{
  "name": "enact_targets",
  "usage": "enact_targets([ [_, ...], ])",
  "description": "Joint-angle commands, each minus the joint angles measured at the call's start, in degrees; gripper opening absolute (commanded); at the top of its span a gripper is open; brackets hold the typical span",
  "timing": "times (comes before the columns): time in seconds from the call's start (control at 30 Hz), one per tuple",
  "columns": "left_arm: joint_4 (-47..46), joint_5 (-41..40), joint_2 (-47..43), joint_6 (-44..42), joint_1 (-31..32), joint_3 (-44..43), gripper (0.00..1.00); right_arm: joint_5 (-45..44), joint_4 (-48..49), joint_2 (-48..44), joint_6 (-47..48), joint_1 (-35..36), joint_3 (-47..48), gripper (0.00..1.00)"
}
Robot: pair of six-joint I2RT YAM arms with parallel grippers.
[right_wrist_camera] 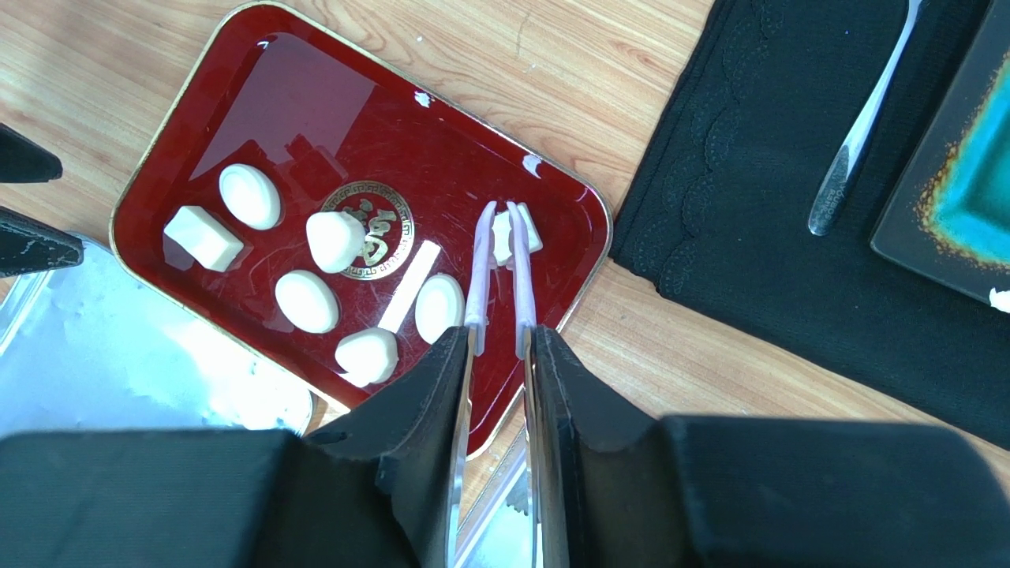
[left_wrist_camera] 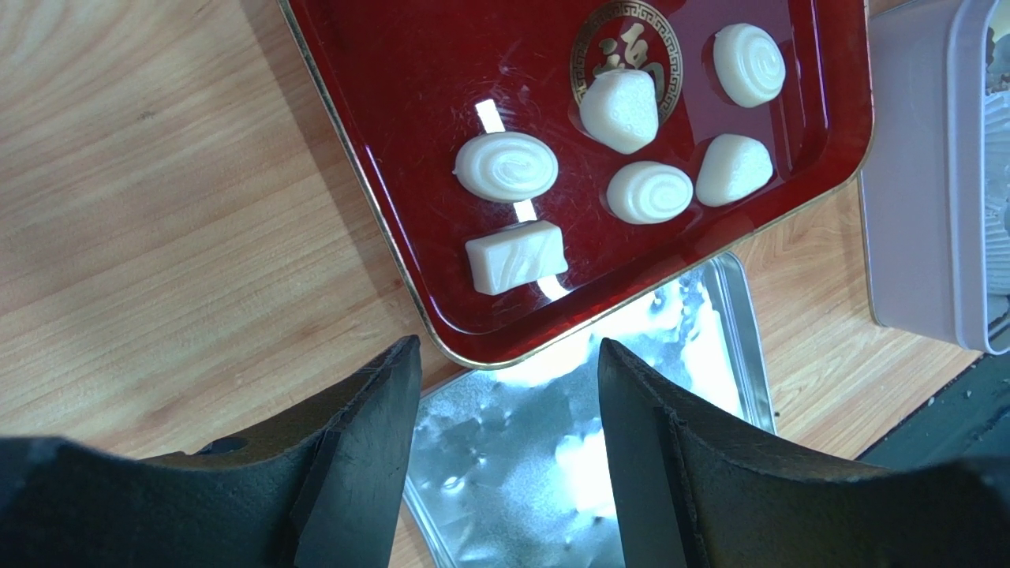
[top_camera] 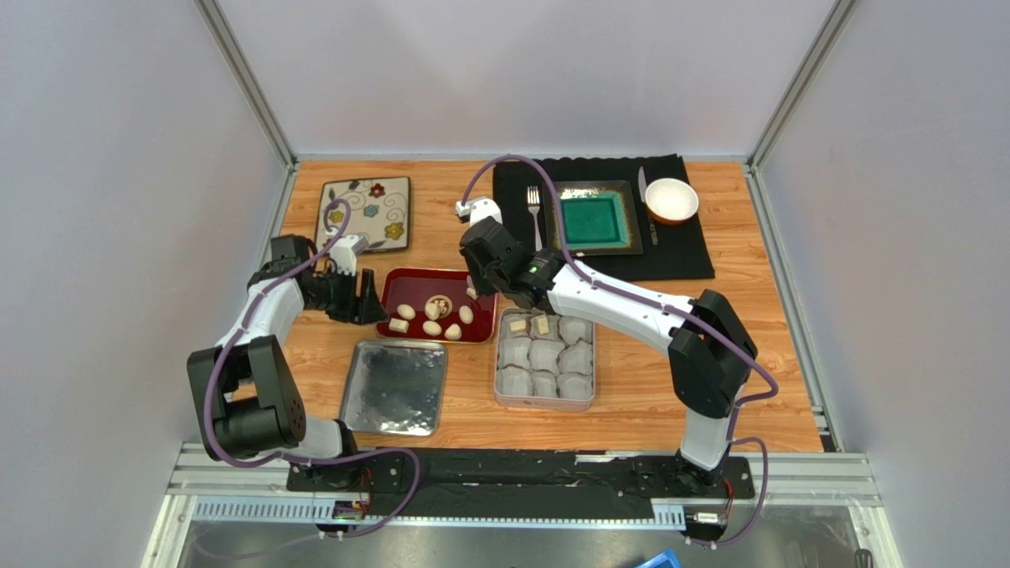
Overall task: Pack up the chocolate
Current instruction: Pick up the fake chocolate from the plate.
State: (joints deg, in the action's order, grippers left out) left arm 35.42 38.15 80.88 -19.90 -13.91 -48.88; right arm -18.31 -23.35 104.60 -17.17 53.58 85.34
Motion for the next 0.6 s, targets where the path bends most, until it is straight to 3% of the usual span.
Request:
enact_targets([
  [0.0,0.44,1.75,-1.69,-1.72,-0.24,-0.51,0.65,-0.15,1.64,-0.8,-0.67,0.47,1.23,0.28],
  [0.57,0.88,2.19,-2.13,-1.9,-0.24,-0.95,0.65,0.2,1.99,0.08,-0.67,0.56,1.14,0.31],
])
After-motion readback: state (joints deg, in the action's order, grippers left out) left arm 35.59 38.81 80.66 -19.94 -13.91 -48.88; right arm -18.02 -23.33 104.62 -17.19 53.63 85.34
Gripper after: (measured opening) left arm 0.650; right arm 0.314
